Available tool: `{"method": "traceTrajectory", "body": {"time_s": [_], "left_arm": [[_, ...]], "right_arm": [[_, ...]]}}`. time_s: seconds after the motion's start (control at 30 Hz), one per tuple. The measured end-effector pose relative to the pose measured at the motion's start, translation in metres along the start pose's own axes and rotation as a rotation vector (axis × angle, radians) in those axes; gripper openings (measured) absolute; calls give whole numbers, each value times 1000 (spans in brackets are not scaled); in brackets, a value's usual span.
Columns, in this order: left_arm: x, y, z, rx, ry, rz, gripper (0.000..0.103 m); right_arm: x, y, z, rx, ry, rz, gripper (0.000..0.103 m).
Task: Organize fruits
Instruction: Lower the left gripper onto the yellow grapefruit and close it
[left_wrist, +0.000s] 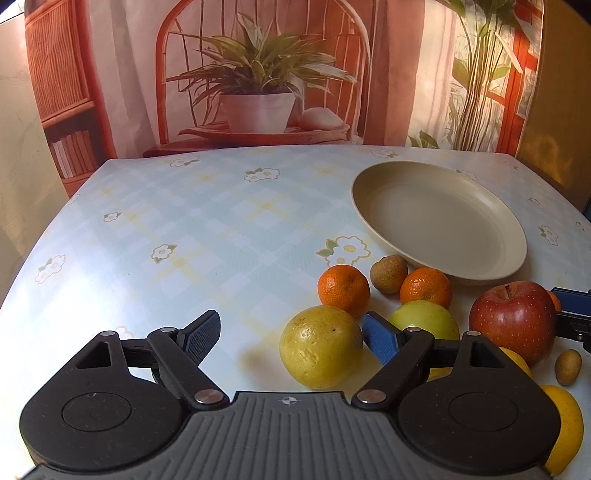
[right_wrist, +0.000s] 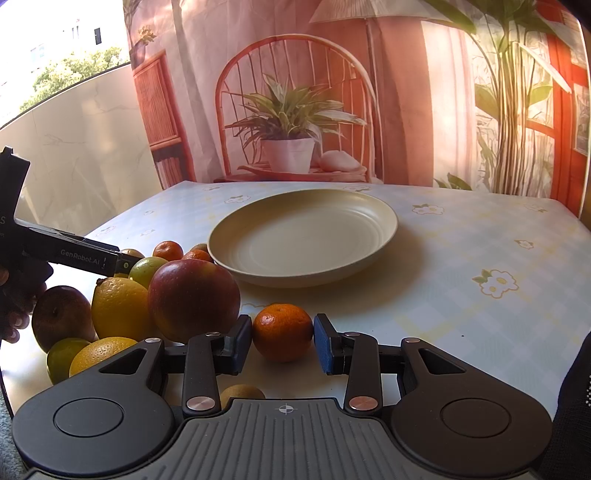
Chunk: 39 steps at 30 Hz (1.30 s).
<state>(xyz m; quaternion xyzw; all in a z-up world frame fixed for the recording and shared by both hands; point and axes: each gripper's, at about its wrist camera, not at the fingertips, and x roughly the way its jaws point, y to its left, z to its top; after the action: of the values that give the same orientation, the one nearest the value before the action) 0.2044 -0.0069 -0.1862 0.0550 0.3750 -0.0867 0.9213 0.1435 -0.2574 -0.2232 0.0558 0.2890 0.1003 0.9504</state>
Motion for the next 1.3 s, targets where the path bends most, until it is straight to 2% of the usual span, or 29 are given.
{"method": "traceTrajectory", "body": {"time_s": [0.07, 0.2, 0.3, 0.57, 0.87, 0.93, 1.0, 1.07, 1.3], "left_arm": [[-1, 3, 0, -28, -2, -10, 85], [-3, 11, -1, -107, -13, -51, 77], [-3, 15, -1, -152, -8, -72, 77], [1, 12, -1, -108, 34, -73, 81], [-2, 9, -2, -74, 26, -66, 81], [-2, 7, -1, -61, 28, -63, 75], [-4, 4, -1, -38, 29, -80, 59], [-5, 0, 0, -27, 31, -100, 48], [-8, -2, 0, 0, 40, -73, 49]], "right_arm": [[0, 0, 0, 0, 0, 0, 34], [0, 0, 0, 0, 0, 0, 34], [0, 0, 0, 0, 0, 0, 34], [0, 0, 0, 0, 0, 0, 34], [1, 0, 0, 0, 3, 1, 34], [2, 1, -1, -2, 3, 0, 34], [2, 1, -1, -1, 3, 1, 34], [2, 1, -1, -2, 3, 1, 34], [6, 4, -2, -16, 15, 3, 35]]}}
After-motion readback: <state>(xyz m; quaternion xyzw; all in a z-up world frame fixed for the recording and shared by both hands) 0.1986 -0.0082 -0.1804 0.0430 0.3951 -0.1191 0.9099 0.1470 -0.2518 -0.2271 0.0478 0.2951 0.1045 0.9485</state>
